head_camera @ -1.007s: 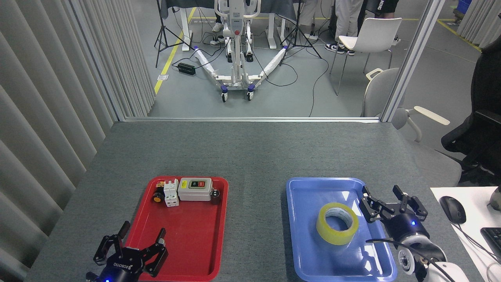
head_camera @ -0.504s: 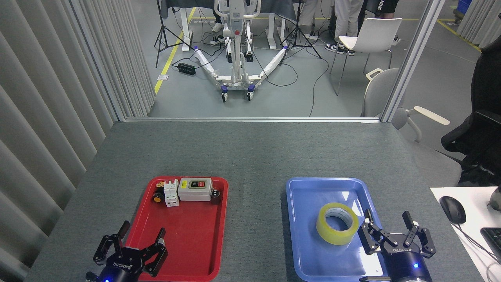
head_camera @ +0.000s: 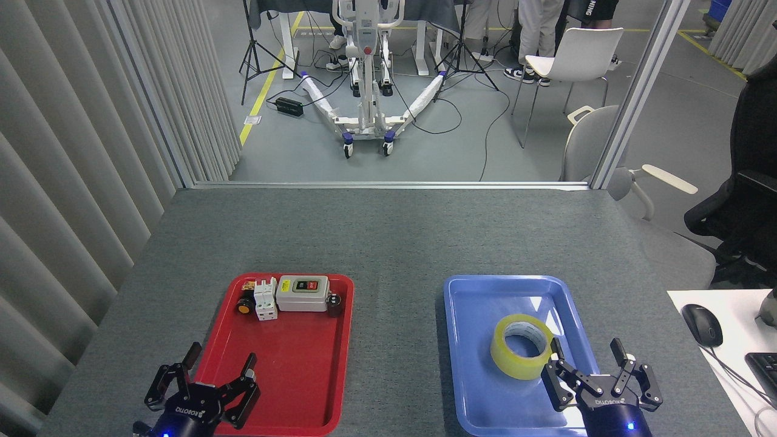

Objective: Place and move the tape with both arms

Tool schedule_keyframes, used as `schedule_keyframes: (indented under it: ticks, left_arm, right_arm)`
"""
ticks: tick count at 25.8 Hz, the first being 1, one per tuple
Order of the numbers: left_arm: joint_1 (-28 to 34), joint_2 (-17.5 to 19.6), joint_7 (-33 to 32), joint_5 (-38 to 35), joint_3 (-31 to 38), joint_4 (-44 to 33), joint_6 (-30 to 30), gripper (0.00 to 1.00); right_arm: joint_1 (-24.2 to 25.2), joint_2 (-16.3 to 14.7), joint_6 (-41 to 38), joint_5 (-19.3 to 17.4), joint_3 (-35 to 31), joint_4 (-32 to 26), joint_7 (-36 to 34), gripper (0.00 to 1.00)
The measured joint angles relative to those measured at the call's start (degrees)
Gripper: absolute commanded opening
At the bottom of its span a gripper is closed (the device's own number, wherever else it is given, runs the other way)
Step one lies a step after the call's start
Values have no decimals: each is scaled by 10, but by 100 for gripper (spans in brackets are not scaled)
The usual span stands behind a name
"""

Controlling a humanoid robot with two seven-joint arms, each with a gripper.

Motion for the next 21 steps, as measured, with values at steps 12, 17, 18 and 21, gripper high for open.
schedule_keyframes:
  ticks: [12, 17, 18, 21]
  left_arm:
    - [0, 0, 0, 0, 0, 4, 1, 99]
    - [0, 0, 0, 1, 0, 5, 1, 99]
    - [0, 0, 0, 1, 0, 6, 1, 99]
    - [0, 0, 1, 1, 0, 7, 1, 99]
  right_arm:
    - [-3, -8, -23, -6, -3, 0, -8, 100]
    - [-3, -11, -23, -7, -4, 0, -9, 100]
    - [-3, -11, -23, -7, -4, 0, -9, 100]
    - [-3, -12, -23, -7, -4, 0, -11, 100]
